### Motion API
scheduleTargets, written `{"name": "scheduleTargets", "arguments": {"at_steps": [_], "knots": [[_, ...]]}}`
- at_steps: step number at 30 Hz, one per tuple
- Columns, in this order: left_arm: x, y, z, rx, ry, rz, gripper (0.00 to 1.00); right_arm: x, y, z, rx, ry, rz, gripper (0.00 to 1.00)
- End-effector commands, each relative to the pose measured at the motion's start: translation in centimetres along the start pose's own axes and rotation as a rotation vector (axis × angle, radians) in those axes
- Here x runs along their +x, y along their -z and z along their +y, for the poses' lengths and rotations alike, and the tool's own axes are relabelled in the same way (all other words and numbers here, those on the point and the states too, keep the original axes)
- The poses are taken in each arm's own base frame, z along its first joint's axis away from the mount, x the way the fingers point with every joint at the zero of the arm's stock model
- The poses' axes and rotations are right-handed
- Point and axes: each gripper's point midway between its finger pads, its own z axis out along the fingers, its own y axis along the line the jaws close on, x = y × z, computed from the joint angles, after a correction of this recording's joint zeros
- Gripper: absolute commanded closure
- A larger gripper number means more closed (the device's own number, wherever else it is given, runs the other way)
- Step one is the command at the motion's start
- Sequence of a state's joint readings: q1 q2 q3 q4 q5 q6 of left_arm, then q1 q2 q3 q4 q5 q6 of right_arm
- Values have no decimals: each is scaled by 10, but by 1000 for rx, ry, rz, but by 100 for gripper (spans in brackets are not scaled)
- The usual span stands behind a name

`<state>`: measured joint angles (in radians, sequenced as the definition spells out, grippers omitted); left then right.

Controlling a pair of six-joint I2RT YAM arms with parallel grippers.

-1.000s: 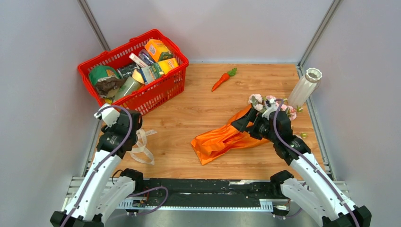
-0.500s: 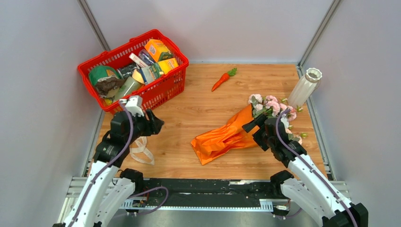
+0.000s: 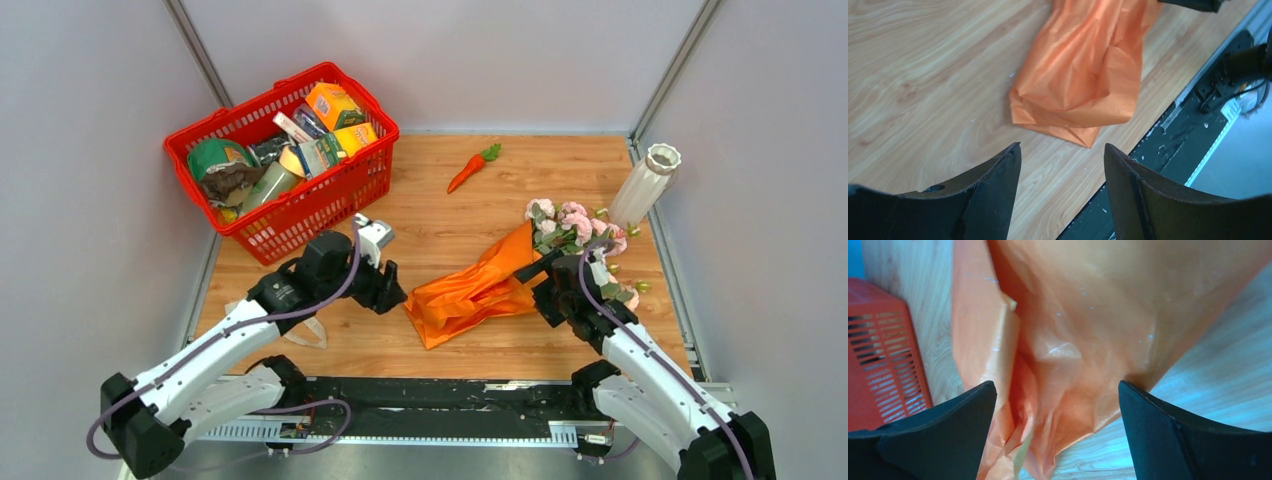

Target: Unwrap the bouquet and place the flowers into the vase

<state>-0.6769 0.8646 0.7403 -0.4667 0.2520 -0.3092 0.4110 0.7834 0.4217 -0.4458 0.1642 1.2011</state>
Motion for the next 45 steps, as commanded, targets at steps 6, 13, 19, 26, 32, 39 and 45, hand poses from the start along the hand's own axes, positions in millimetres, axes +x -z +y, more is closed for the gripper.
{"name": "scheduleTargets", "arguments": {"at_steps": [6,13,19,26,32,39,45], "knots": [[-6,-28,-41,105,-179,-25,29,4,-2,-27,138,-122,-2,4],[17,-55,-55,108,-247,5,28,-14,16,-19,139,-138,-69,3],[25,-68,-64,114,-306,35,28,-10,16,-35,196,-153,-67,2],[45,-85,-63,92,-337,108,32,-8,3,-37,145,-168,-84,14],[47,-96,-68,76,-357,117,39,-13,-9,-28,56,-158,-126,26],[43,-98,-66,41,-357,105,47,-23,-14,-23,29,-119,-180,39],[33,-97,-63,7,-348,60,60,-33,-20,-25,45,-98,-225,46]]}}
